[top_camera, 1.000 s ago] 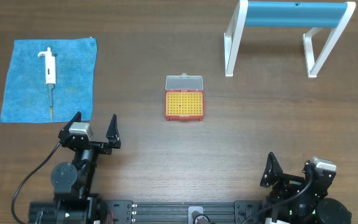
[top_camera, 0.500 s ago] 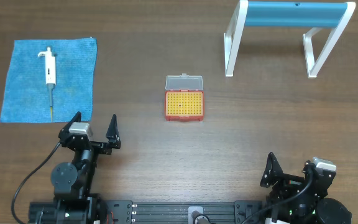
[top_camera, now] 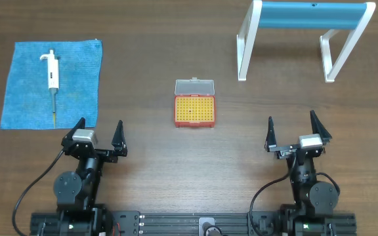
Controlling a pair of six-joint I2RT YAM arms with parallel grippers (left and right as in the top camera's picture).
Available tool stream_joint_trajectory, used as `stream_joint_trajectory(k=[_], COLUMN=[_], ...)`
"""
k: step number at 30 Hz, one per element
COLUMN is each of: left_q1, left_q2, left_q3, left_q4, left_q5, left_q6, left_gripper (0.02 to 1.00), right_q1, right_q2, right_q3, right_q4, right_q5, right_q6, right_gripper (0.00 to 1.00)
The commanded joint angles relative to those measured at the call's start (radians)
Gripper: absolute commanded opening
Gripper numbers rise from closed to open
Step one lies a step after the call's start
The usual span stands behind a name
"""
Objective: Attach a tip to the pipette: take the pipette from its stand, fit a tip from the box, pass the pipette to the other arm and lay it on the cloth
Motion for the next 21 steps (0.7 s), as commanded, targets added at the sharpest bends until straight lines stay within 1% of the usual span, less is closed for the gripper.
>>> stream_joint_trajectory(k=[1,5,21], left_q1=[-0.003,-0.003,-0.003], left_q2=[-0.006,-0.006,-0.006], left_q3=[-0.003,-0.003,-0.003], left_q4=[-0.003,-0.003,-0.003], left_q5=[-0.011,-0.011,-0.011], left_q6=[-0.005,-0.005,-0.005], left_gripper=[0.996,0.998,0.996], right_q1=[0.005,0.005,0.005], right_q2=[-0.008,-0.007,-0.029], right_q3=[-0.003,-0.003,-0.003], right_q4=[-0.206,-0.228,-0.228], right_q5=[0.028,0.070,0.069], right_q6=[-0.069,-0.068,-0.068], right_gripper=[0.974,0.974,0.972])
